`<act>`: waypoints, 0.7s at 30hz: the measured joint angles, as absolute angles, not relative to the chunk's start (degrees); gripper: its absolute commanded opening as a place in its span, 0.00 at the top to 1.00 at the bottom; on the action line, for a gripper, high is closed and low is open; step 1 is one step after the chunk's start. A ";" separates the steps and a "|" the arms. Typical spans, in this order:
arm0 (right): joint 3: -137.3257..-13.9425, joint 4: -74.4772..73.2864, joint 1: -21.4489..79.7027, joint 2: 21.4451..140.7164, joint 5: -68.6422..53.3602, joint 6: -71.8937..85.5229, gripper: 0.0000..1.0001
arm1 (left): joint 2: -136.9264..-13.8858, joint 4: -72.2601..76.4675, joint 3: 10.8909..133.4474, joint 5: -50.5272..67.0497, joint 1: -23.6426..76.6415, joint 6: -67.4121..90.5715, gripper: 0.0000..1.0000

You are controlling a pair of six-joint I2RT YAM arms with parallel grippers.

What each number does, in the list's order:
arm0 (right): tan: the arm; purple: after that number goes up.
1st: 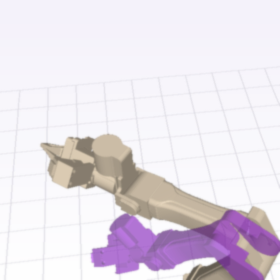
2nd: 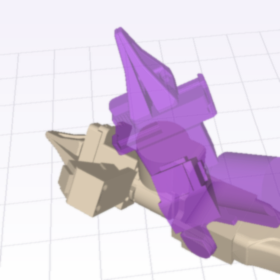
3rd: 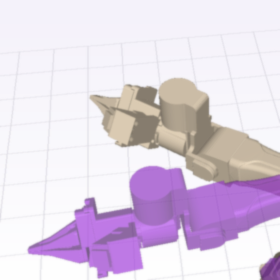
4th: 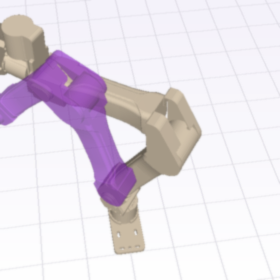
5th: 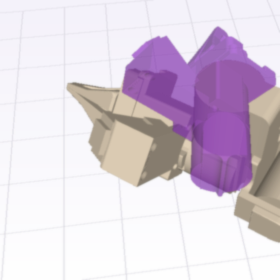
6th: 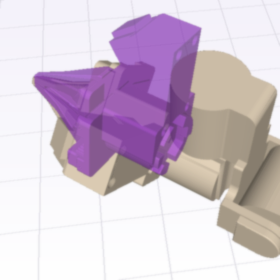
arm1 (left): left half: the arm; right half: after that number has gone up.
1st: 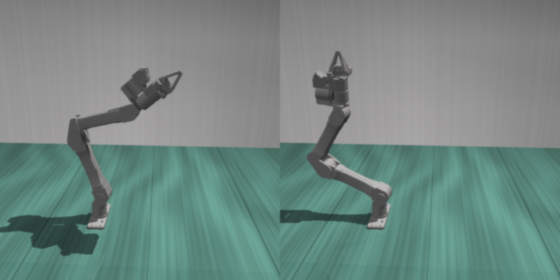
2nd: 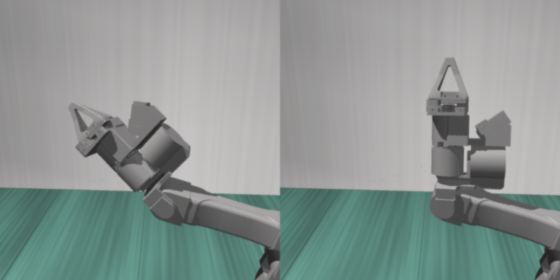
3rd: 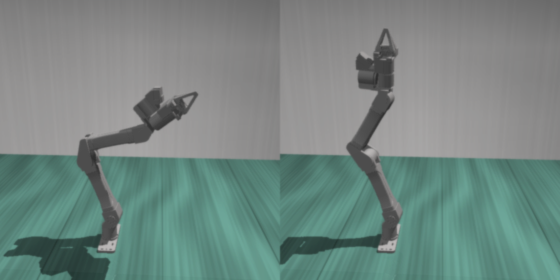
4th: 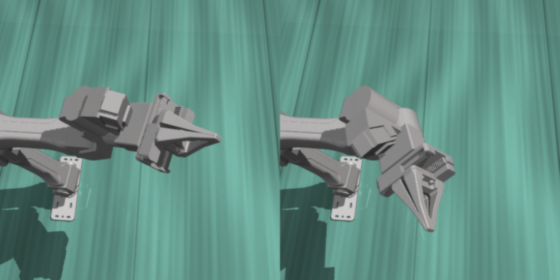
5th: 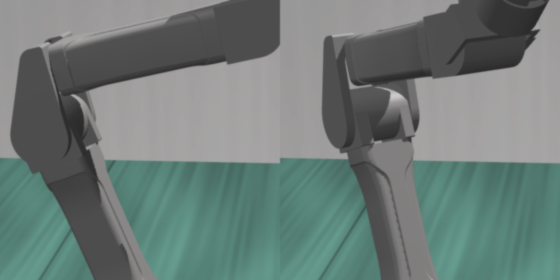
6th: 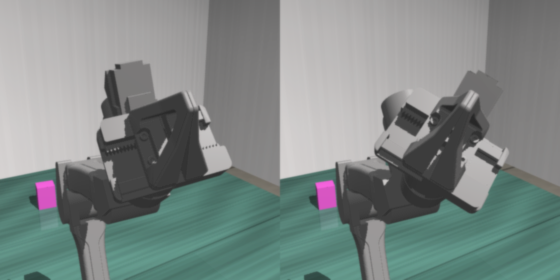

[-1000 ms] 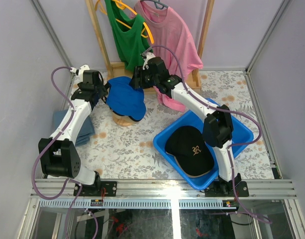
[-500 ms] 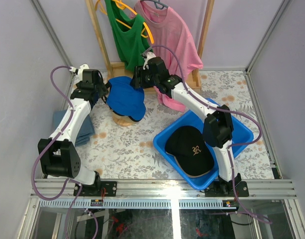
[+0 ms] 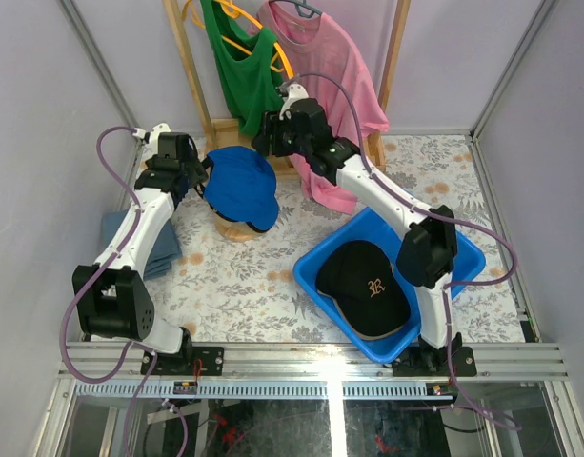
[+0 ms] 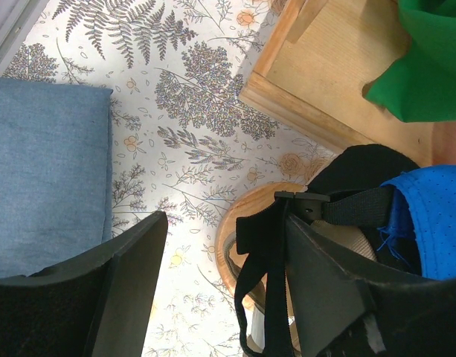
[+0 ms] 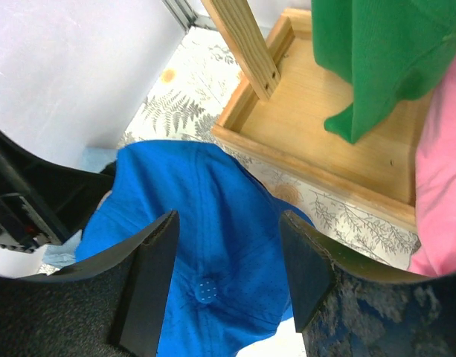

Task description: Stack the hats

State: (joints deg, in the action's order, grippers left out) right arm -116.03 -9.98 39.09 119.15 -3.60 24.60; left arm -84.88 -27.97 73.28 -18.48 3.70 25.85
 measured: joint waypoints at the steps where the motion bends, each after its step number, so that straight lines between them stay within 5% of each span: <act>1: -116.03 -9.67 39.09 118.83 -3.73 24.62 0.36 | -84.88 -27.99 73.28 -18.48 3.70 25.85 0.38; 21: -120.60 -11.51 45.43 124.14 -6.81 22.20 0.39 | -84.75 -28.36 73.25 -18.59 3.70 25.63 0.38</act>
